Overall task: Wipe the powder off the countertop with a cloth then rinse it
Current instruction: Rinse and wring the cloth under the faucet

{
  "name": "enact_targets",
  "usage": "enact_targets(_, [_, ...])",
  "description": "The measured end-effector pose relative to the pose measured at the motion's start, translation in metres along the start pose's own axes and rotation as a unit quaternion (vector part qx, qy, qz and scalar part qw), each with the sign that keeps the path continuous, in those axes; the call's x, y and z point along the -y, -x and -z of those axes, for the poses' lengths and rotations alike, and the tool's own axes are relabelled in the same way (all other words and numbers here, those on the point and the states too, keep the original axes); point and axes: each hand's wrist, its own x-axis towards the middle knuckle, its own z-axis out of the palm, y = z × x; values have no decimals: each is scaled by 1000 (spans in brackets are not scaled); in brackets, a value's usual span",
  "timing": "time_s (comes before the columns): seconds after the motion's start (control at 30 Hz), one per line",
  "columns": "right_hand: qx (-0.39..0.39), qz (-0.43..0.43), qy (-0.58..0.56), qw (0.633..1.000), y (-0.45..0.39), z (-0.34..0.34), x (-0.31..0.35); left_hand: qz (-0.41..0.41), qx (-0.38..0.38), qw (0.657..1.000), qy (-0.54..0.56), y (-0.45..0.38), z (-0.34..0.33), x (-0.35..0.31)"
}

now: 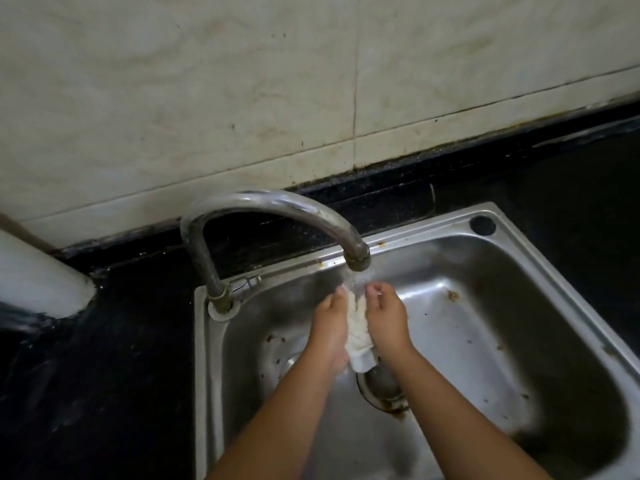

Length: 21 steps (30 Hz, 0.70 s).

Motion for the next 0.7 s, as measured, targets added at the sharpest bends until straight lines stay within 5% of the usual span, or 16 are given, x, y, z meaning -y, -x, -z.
enact_targets(0.13, [35, 39, -94, 994, 23, 11, 14, -26, -76, 996, 44, -16, 9, -13])
enact_targets(0.3, [20, 164, 7, 986, 35, -4, 17, -41, -70, 996, 48, -23, -4, -15])
enact_targets(0.53, [27, 83, 107, 990, -3, 2, 21, -12, -20, 995, 97, -6, -3, -25])
enact_targets(0.7, [85, -54, -209, 973, 4, 14, 26, -9, -3, 986, 168, -2, 8, -32])
